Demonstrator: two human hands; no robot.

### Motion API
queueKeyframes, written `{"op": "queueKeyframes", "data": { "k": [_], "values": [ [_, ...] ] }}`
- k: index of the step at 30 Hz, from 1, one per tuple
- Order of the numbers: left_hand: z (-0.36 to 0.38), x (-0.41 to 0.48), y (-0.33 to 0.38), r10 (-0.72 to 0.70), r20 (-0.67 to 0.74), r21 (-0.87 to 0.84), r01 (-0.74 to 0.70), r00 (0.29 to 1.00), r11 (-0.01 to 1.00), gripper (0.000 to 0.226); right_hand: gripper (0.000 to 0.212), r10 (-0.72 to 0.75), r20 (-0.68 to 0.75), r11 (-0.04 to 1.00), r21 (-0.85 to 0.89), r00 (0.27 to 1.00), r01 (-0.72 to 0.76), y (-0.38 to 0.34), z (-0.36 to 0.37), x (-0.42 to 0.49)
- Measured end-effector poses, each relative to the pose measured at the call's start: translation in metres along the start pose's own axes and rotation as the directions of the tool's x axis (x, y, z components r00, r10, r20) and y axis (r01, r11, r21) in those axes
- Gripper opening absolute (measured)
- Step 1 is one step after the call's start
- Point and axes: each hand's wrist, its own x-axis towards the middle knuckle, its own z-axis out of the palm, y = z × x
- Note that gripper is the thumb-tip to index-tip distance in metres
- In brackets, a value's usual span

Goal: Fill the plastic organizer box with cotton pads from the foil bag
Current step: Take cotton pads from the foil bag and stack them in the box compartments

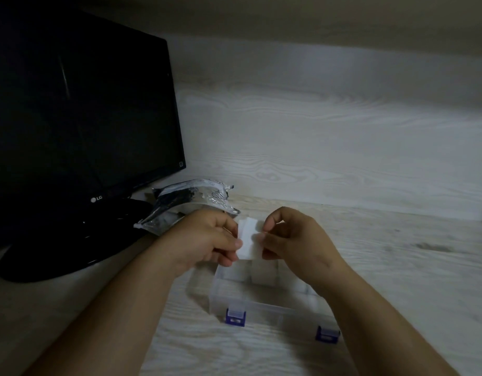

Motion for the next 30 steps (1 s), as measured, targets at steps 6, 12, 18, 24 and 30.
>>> {"op": "queueKeyframes", "data": {
  "k": [6, 12, 18, 24, 30],
  "values": [
    [-0.002, -0.004, 0.003, 0.062, 0.009, 0.097, -0.063, 0.998, 0.993, 0.023, 0.012, 0.071, 0.077, 0.995, 0.059, 0.995, -0.076, -0.002, 0.002, -0.003],
    [-0.01, -0.007, 0.004, 0.046, 0.109, 0.353, -0.082, 0.993, 0.932, 0.023, 0.004, 0.146, 0.211, 0.985, -0.121, 0.967, -0.122, -0.002, 0.005, -0.009],
    [-0.011, -0.008, 0.0, 0.016, 0.183, 0.567, -0.119, 0.983, 0.815, 0.013, 0.01, 0.207, 0.283, 0.946, -0.304, 0.937, -0.117, -0.003, 0.011, -0.013],
    [-0.005, -0.008, -0.002, -0.007, 0.198, 0.74, -0.145, 0.98, 0.657, 0.012, 0.011, 0.184, 0.281, 0.886, -0.463, 0.942, -0.035, -0.003, 0.018, -0.013],
    [-0.006, -0.008, -0.004, -0.027, 0.132, 0.837, -0.097, 0.991, 0.539, 0.009, 0.014, 0.087, 0.311, 0.781, -0.61, 0.946, 0.129, 0.0, 0.024, -0.013]
  ]
}}
